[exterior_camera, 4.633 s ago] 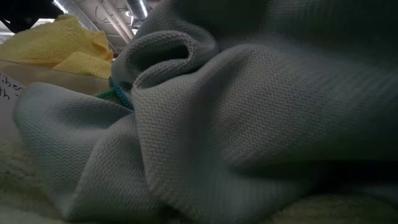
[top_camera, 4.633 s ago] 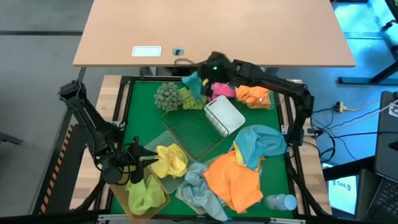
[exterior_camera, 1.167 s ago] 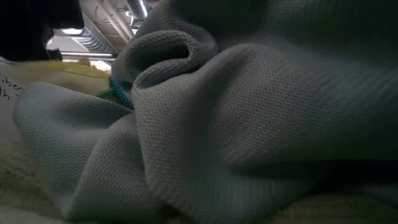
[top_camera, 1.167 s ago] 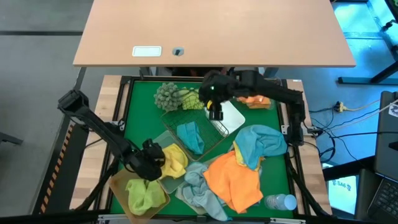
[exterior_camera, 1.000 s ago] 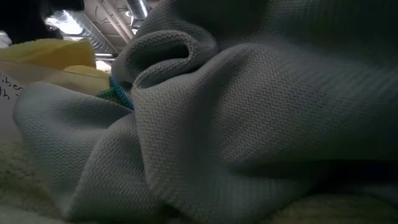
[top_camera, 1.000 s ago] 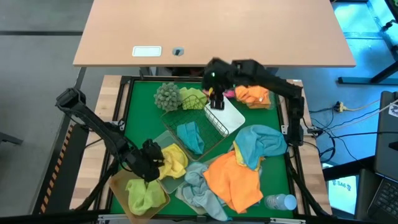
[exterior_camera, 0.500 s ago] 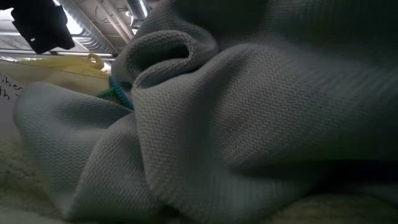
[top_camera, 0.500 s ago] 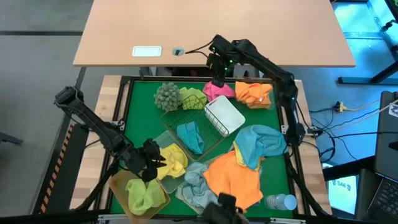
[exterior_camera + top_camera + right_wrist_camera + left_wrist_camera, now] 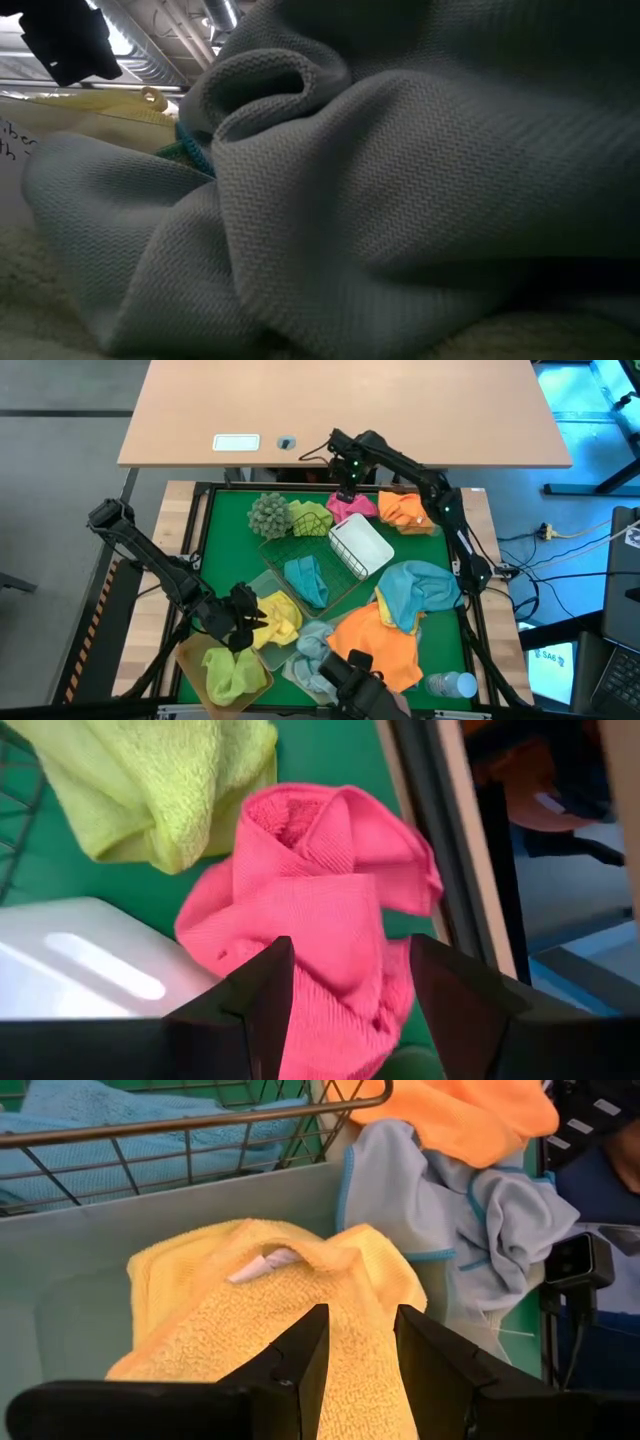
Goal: Sort microfiber towel by color & place in baskets
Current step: Put the pink towel into the white bin
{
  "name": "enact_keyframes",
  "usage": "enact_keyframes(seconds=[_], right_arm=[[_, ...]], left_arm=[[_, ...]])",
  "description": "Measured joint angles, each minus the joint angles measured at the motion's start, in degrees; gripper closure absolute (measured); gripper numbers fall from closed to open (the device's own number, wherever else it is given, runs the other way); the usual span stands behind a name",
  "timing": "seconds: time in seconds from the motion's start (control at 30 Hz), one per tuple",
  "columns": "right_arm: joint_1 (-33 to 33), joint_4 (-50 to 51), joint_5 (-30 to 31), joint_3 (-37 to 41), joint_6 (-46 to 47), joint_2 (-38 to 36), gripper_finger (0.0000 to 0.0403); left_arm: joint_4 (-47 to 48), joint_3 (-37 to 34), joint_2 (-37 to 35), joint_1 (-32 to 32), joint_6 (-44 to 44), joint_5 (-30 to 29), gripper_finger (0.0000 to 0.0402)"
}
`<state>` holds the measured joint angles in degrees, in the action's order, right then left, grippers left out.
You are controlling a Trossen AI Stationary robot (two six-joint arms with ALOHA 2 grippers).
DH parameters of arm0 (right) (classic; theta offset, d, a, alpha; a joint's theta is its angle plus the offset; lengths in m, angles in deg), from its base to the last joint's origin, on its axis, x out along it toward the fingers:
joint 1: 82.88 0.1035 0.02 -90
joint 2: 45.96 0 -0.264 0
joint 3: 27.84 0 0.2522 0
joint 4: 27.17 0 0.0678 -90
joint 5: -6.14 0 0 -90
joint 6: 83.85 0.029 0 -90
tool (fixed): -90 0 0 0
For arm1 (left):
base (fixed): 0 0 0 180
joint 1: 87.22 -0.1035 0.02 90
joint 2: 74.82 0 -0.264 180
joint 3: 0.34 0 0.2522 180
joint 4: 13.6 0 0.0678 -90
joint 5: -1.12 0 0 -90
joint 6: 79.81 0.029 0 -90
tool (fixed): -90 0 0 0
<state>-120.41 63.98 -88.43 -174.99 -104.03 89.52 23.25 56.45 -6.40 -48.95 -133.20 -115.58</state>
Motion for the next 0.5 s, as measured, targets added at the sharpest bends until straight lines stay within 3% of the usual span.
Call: enact_keyframes(seconds=[0.5], right_arm=[[0.0, -1.9, 2.9, 0.0, -1.2, 4.4, 0.0203]], left_arm=[[0.0, 0.0, 0.0, 0.0, 0.0, -1.3, 0.0289]])
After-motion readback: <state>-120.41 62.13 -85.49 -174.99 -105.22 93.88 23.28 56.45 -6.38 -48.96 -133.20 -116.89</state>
